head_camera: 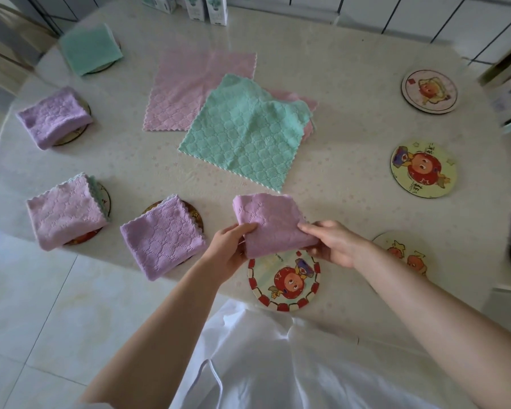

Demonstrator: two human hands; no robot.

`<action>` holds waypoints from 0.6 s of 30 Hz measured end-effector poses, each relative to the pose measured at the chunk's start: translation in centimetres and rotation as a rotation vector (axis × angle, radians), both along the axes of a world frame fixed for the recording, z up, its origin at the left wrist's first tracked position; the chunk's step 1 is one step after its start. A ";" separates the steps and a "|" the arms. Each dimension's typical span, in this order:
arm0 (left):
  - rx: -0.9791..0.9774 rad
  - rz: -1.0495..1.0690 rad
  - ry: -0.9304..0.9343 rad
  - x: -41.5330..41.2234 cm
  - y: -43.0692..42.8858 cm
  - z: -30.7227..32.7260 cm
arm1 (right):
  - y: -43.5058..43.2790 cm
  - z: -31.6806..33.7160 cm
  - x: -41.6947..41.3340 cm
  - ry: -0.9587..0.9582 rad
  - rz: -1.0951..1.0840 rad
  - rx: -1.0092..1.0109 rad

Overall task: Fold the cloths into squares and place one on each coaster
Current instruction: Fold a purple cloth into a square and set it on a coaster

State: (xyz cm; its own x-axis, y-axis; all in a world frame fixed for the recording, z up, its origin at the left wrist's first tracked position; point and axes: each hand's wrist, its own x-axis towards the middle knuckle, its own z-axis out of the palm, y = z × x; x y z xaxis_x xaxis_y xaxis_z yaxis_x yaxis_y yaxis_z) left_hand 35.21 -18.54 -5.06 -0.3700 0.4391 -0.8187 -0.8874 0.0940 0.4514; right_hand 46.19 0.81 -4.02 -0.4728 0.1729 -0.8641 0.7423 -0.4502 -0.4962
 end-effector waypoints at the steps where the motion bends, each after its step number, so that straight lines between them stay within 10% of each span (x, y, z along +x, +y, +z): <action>1: -0.031 -0.029 0.028 0.5 -0.4 0.0 | -0.1 -0.1 0.7 0.037 -0.018 0.027; 18: -0.503 -0.283 0.280 8.9 -2.8 -2.6 | -2.7 -4.6 9.5 0.023 0.340 0.784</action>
